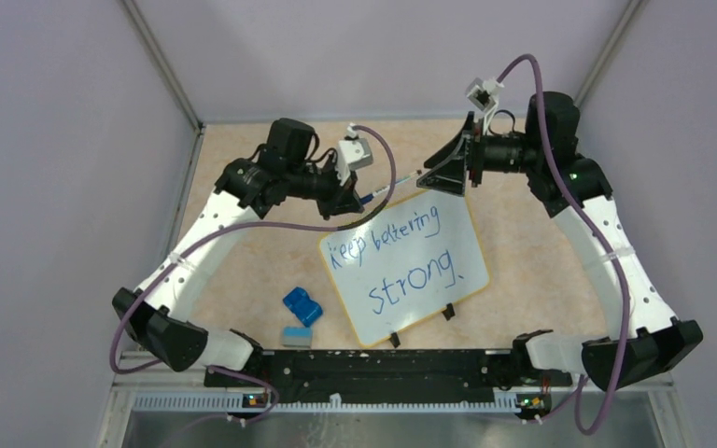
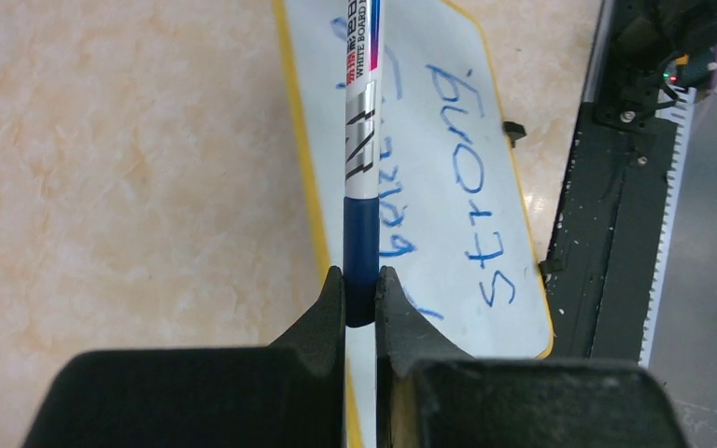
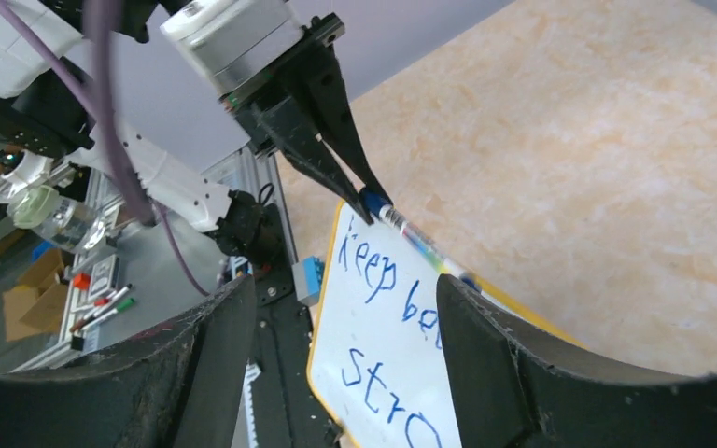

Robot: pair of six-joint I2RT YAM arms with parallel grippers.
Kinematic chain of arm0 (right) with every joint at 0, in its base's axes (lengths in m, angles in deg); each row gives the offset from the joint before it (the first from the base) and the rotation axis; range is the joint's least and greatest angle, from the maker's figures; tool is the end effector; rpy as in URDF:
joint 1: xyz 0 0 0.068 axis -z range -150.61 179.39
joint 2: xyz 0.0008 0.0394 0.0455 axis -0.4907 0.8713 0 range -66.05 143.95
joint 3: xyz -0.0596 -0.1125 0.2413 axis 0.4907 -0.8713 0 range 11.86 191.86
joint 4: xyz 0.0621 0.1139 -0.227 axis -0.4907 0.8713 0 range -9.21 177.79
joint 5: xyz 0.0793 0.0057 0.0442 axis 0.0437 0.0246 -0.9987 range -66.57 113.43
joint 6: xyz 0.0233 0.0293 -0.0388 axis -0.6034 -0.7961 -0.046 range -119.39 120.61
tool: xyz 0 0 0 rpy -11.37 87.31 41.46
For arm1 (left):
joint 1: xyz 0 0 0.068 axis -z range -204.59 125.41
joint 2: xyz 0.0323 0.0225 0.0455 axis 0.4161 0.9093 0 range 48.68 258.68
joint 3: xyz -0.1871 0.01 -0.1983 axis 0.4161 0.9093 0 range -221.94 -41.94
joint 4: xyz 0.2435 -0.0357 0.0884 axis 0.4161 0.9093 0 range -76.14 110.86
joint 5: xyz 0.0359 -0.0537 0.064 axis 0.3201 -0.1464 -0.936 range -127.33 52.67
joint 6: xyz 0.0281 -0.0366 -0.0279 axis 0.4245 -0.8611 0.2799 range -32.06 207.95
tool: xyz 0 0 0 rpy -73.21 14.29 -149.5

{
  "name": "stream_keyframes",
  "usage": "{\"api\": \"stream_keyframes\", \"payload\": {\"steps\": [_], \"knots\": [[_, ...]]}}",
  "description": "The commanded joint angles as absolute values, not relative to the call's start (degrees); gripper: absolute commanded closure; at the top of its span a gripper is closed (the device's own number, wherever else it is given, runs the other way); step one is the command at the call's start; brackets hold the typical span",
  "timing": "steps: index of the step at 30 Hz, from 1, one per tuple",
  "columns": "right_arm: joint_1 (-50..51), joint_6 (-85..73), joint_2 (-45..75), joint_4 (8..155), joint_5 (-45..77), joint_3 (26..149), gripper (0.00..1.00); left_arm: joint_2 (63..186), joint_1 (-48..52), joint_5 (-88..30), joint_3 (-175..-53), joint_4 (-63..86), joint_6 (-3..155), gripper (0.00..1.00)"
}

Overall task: Write a sentence on the whiteboard
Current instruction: Pass from the right arm to the left, then put down the whiteboard marker at the center of the board.

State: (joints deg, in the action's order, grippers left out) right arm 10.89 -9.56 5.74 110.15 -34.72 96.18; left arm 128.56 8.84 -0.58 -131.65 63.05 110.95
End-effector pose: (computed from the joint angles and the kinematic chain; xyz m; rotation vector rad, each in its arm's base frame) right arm 0.2300 0.1088 0.4492 -0.8564 1.7112 1.2779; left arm 0.2254 -0.1742 0.4094 1.3401 1.7688 -0.8194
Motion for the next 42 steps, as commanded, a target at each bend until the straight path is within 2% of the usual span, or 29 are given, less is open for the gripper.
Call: {"api": "stream_keyframes", "payload": {"steps": [1,6,11,20,29,42], "knots": [[13.93,-10.93,6.37,107.42,-35.54,100.78,0.31,127.05,1.24,1.94,-129.97,60.34,107.11,1.0],[16.22,-9.57,5.8,108.83,-35.45,99.44,0.31,126.59,-9.6,-1.37,-127.87,57.89,104.13,1.0],[18.43,-6.12,4.21,112.32,-33.59,97.01,0.3,128.45,-20.68,-6.45,-125.8,60.0,107.66,1.0],[32.44,-2.45,3.3,115.62,-35.08,89.92,0.29,131.52,-35.41,-10.36,-112.0,61.93,115.33,1.0],[41.37,7.17,2.26,119.49,-35.11,82.03,0.28,138.27,-39.87,-14.14,-99.44,56.45,117.38,1.0],[42.04,8.66,1.22,120.6,-34.92,79.28,0.27,141.73,-40.76,-14.4,-93.7,52.54,117.53,0.87]]}}
